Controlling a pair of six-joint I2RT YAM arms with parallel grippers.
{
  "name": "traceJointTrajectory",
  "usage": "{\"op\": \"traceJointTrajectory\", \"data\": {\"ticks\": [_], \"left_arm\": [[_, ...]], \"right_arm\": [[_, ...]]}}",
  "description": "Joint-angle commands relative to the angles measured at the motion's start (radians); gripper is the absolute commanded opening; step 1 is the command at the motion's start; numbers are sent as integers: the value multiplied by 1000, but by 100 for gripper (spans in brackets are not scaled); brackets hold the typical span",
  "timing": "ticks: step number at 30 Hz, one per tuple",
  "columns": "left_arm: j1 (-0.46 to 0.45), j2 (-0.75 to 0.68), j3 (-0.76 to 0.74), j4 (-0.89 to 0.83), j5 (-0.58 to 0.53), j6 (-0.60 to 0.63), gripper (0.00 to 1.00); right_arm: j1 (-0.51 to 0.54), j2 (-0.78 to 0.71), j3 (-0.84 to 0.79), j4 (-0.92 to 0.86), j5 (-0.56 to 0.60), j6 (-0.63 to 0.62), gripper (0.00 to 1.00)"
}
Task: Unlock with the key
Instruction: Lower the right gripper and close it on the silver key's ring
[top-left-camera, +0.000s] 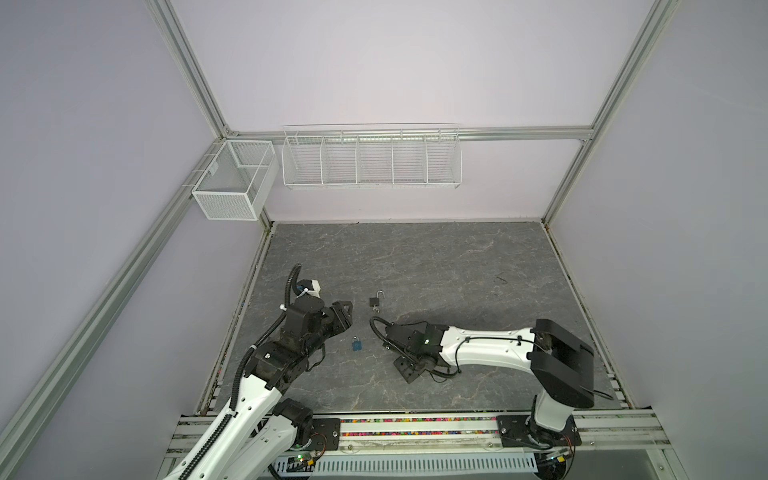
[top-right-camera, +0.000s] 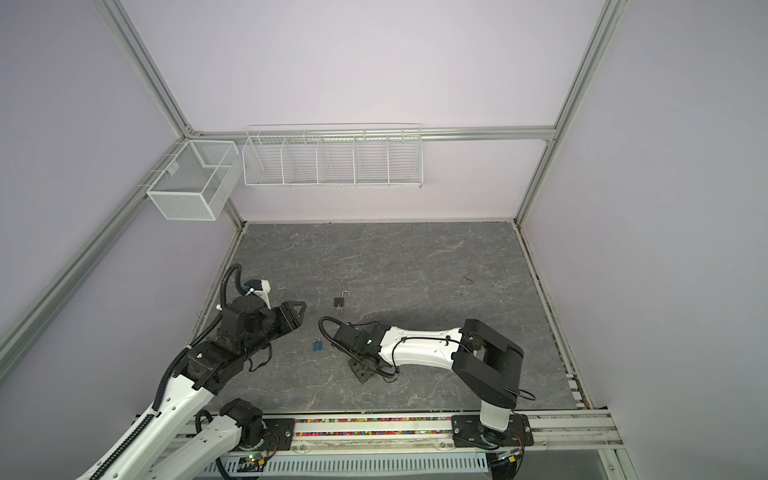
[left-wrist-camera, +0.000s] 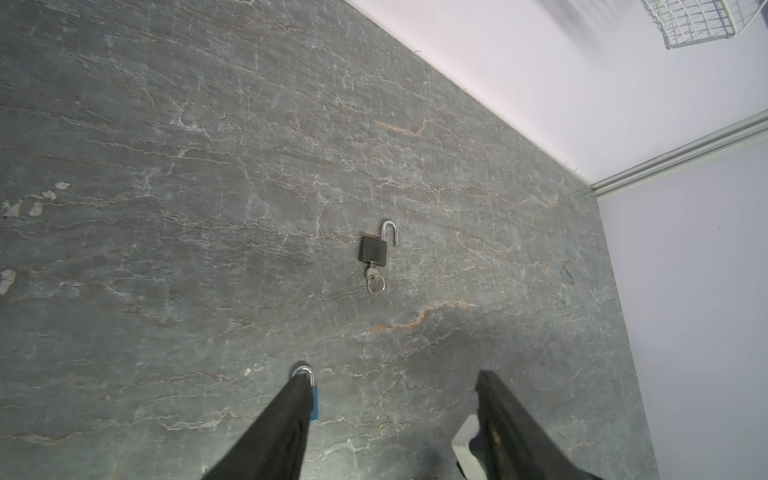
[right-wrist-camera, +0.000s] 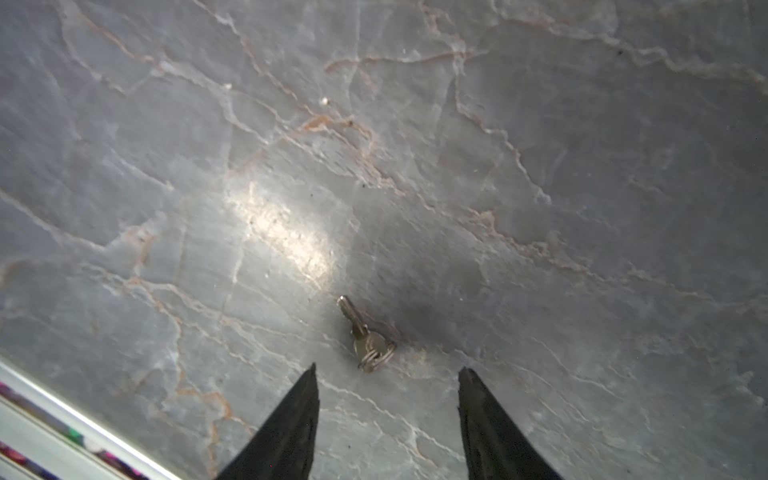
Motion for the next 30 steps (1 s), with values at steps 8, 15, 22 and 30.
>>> {"op": "traceJointTrajectory", "data": {"ticks": [8, 15, 22, 30], "left_arm": [[-4, -9, -22, -2, -11, -17, 64], [-4, 4, -24, 6, -5, -18, 64], [-4, 1, -30, 7, -4, -21, 64], [-4, -3, -26, 1, -2, -26, 64]], "right_arm": [[7, 59, 43, -21, 25, 105, 44], [6, 52, 34, -34, 47, 115, 37], [6, 32, 9, -35, 33, 125, 32], [7, 28, -2, -30, 29, 135, 25]]}}
